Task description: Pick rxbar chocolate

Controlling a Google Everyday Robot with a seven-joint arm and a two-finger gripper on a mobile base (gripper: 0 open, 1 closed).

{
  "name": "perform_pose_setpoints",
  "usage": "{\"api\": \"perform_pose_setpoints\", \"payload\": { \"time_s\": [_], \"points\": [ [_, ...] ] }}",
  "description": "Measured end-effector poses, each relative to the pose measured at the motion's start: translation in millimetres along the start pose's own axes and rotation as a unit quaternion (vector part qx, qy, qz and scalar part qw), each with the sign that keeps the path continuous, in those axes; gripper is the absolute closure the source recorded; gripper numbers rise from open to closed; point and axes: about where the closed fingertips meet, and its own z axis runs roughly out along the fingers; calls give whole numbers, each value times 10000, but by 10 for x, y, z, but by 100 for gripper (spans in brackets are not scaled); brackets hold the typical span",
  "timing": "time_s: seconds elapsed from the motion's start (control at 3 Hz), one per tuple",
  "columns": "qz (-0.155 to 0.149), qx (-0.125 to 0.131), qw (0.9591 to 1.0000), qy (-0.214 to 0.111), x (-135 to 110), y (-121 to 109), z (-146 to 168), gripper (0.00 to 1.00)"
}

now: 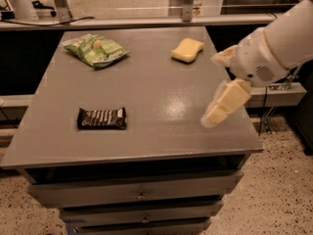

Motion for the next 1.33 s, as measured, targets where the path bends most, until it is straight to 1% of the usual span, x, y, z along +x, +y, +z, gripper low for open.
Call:
{"api": "perform_pose_setpoints", "payload": {
  "time_s": [0.33,0.67,1.0,1.33],
  "points": [
    [137,-353,9964,-761,-358,66,450,0],
    [127,-612,9882,-1395,-743,229,779,0],
    [47,-723,9768,-2015,-1097,438,1110,0],
    [-75,-695,9695,-2349,-1358,566,1441,0]
  ]
}}
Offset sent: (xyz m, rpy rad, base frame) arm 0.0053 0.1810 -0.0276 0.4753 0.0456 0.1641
